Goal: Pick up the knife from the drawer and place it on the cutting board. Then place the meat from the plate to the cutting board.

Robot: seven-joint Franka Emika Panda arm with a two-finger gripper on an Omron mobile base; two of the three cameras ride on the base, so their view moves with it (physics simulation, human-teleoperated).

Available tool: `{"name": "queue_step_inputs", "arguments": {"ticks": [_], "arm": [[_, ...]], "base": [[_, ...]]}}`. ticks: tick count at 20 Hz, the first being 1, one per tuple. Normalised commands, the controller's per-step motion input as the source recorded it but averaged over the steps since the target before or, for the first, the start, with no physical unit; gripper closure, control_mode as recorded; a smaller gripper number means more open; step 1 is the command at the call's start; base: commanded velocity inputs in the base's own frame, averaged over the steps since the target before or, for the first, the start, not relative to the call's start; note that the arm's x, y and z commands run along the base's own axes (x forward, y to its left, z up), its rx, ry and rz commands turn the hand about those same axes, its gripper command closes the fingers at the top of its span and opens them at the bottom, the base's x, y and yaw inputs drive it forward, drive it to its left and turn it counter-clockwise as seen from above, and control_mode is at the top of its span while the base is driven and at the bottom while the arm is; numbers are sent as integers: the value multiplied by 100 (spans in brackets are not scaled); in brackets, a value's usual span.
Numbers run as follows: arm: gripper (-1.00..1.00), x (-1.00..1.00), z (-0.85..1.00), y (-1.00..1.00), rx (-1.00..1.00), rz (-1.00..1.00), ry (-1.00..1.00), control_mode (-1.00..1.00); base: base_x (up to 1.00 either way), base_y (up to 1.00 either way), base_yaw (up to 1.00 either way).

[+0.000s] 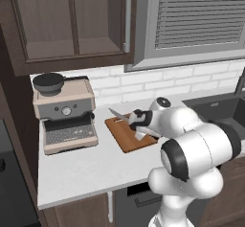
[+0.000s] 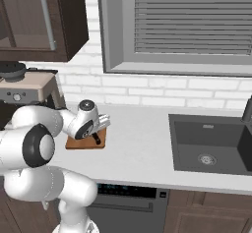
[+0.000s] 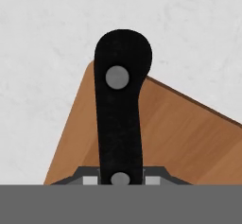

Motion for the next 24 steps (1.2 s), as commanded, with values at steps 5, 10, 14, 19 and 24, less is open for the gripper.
{"name": "queue_step_inputs", "arguments": {"ticks": [5, 10, 14, 19, 24], "arm": [[100, 28, -21, 5, 0, -4, 4, -100], [100, 28, -29, 3, 0, -4, 5, -100], [100, 21, -10, 0, 0, -4, 2, -100], [100, 21, -3, 0, 0, -7, 4, -100], [100, 6, -1, 0, 0, -14, 1, -100]], "base": [[0, 0, 0], [0, 0, 0], [0, 0, 0], [0, 0, 0], [0, 0, 0]]}}
